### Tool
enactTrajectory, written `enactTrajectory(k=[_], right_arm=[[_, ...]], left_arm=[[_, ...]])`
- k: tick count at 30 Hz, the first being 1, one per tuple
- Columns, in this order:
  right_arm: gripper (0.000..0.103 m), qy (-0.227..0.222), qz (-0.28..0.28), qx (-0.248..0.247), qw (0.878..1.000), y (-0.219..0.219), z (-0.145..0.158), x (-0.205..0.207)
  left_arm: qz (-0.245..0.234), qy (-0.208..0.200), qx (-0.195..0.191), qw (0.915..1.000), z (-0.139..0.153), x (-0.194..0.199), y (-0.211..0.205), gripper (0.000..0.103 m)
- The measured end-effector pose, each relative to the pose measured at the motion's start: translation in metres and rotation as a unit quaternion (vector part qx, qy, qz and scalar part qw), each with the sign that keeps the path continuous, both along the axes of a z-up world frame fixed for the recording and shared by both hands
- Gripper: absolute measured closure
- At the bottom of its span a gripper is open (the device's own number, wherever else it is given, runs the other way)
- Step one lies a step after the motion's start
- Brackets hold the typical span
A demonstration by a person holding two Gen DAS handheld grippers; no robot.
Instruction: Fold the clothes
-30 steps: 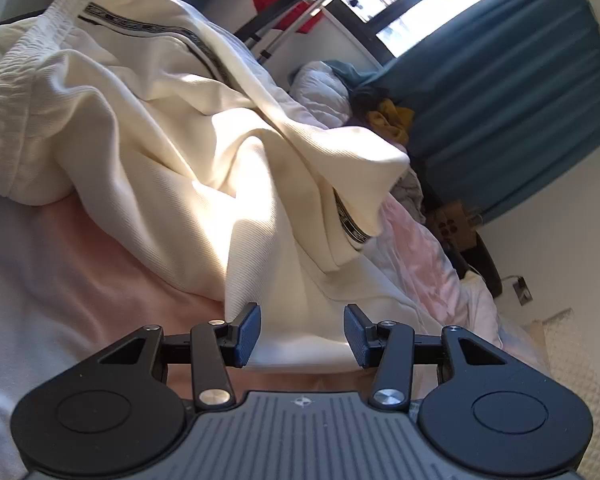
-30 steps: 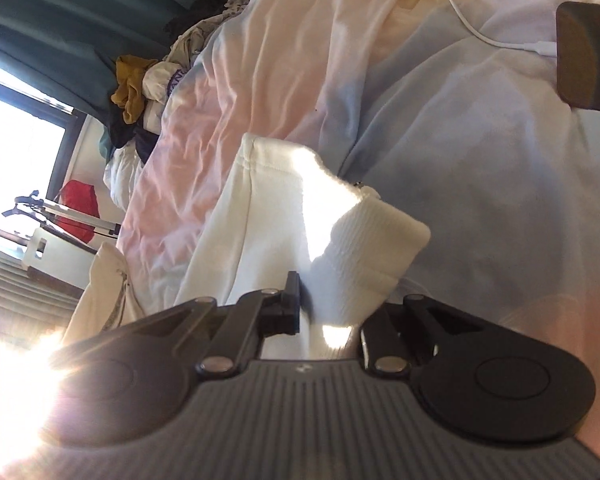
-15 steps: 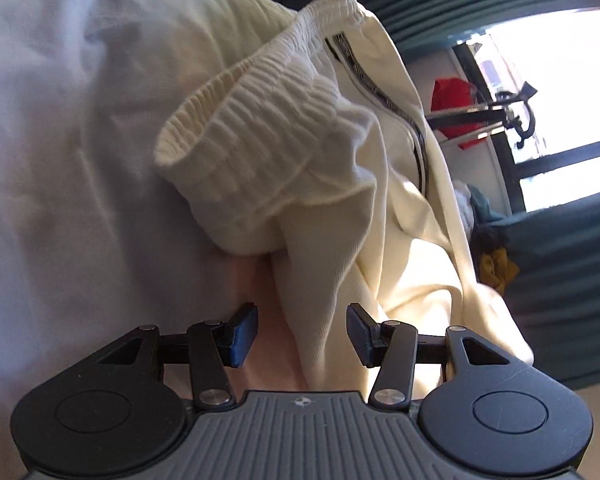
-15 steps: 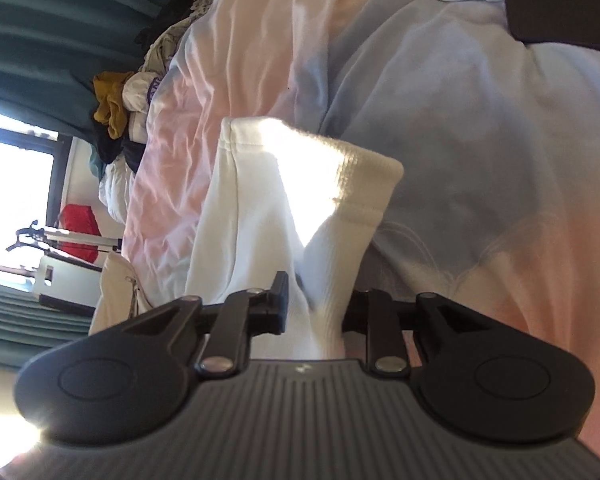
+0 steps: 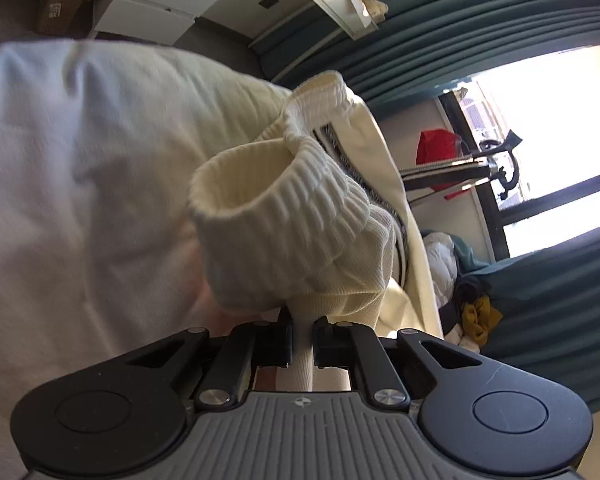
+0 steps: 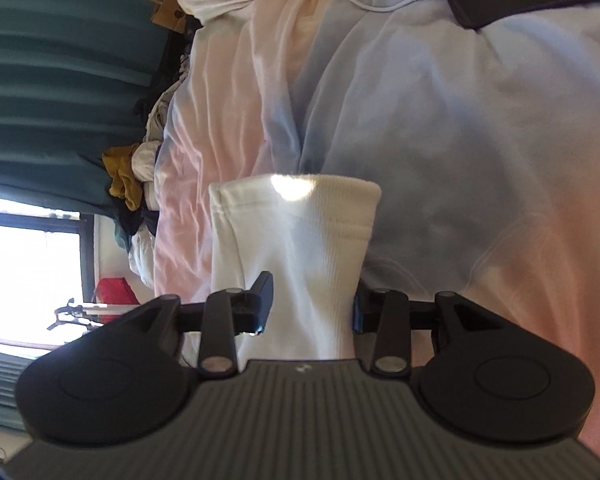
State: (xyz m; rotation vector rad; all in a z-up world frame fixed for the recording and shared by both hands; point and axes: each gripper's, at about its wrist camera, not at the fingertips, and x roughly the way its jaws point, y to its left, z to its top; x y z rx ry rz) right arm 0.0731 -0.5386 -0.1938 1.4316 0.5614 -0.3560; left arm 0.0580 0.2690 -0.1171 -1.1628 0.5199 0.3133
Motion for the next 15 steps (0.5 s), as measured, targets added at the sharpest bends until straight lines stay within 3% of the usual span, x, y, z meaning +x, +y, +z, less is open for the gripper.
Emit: enactTrajectory(k=[2, 5, 8, 13, 15], right_arm=[[0.083, -0.015, -0.005, -0.005, 1.000, -0.003, 0.002, -0.001], [0.093, -0.038, -0.006, -0.023, 0.999, -0.006, 0.010, -0.001], [0.096, -0.062, -0.008, -0.044, 0.997, -0.010, 0.020, -0.002], [0.096, -0.118, -0.040, -0.072, 0.990, -0.015, 0.041, -0.017], [0.096, -0.124, -0.071, -0.084, 0.986, -0.018, 0.048, -0.030]], left_arm=[[0.023, -0.010, 0.003, 0.9997, 0.015, -0.012, 0.012, 0.095], [0.043, -0.013, 0.021, 0.9988, 0.041, -0.028, 0.030, 0.096], [0.053, -0.008, 0.045, 0.9975, 0.068, -0.041, 0.047, 0.096], [0.035, -0.004, 0.037, 0.9987, 0.085, -0.057, 0.060, 0.096], [0.040, 0.000, 0.004, 0.9992, 0.080, -0.071, 0.075, 0.096]])
